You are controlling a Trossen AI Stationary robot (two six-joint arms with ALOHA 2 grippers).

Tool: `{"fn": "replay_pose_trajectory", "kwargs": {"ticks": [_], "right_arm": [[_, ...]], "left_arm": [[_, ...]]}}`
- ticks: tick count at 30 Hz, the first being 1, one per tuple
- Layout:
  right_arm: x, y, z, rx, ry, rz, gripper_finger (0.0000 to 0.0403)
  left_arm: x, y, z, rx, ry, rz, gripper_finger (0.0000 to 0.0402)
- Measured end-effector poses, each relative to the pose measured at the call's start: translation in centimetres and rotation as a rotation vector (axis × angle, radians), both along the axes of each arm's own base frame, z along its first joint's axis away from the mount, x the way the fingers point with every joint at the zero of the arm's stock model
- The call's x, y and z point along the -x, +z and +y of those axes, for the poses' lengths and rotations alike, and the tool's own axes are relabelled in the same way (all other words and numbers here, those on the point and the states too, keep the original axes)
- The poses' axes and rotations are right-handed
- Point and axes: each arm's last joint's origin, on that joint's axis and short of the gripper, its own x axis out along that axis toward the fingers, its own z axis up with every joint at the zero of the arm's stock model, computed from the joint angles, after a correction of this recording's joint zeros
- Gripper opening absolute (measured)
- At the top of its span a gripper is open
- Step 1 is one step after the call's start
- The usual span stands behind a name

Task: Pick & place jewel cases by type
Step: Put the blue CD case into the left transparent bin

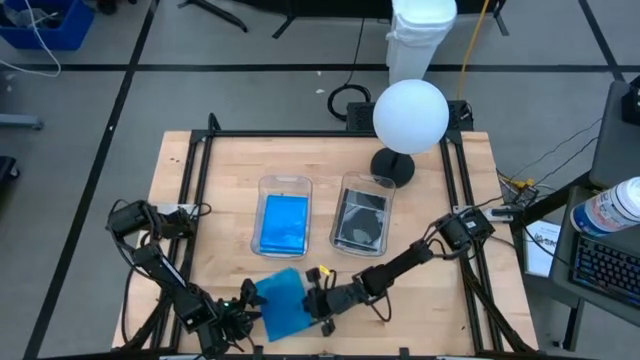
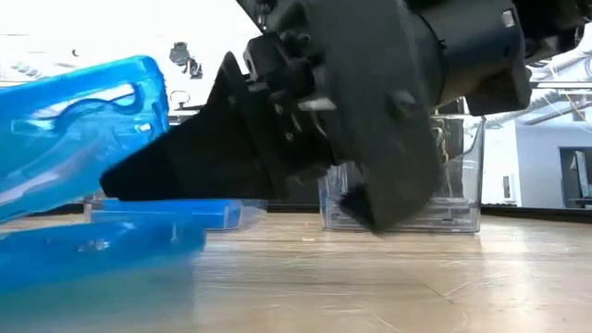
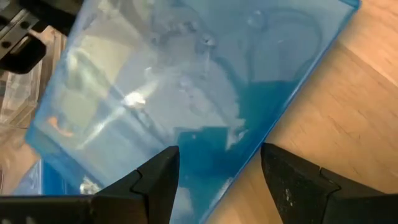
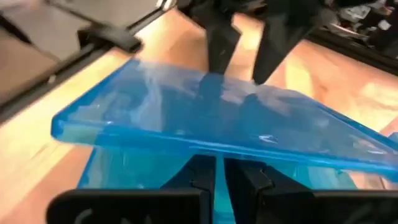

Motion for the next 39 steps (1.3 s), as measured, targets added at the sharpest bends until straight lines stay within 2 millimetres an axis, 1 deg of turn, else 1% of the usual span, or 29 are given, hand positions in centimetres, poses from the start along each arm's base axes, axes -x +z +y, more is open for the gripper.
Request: {"fn": "replay_pose_trajectory", "kwargs": {"ticks": [5,11,13,15,18,21,26,30,35,39], "right_arm": [[-0.1,0.2,0.1,-0.055,-0.01,-0.012,0.0048],[-0.1,0.7,0.3,-0.135,0.052,-0.005,0.0068],[0.1,1.3,0.5,-0.096,0.051,-0.027,0.0074],[0.5,1.6,1.0,-0.015,0.014,-0.049,0.0079],[1.2,1.7,2.0,0.137,-0.049,-0.074,0.0088],[1.7,1.7,2.6,0.228,-0.076,-0.095,0.0098],[1.8,1.8,2.7,0.284,-0.095,-0.103,0.0114],[1.9,1.7,2.6,0.324,-0.161,-0.102,0.0127],[2.0,1.7,2.6,0.354,-0.175,-0.105,0.0143],[2.3,1.8,2.9,0.401,-0.204,-0.116,0.0153]], "left_arm": [[0.0,0.0,0.1,-0.025,0.008,-0.024,0.0232],[0.1,0.0,0.2,-0.026,0.0,-0.002,0.0232],[0.1,0.0,0.2,-0.027,0.002,0.006,0.0232],[0.1,0.0,0.2,-0.019,0.012,0.007,0.0232],[0.2,0.0,0.2,-0.013,0.017,0.007,0.0232],[0.2,0.0,0.2,-0.012,0.016,0.009,0.0232],[0.2,0.0,0.2,-0.021,0.005,0.011,0.0232],[0.2,0.0,0.2,-0.023,0.001,0.012,0.0232],[0.2,0.0,0.2,-0.022,0.0,0.014,0.0232],[0.2,0.0,0.2,-0.017,0.005,0.014,0.0232]]}}
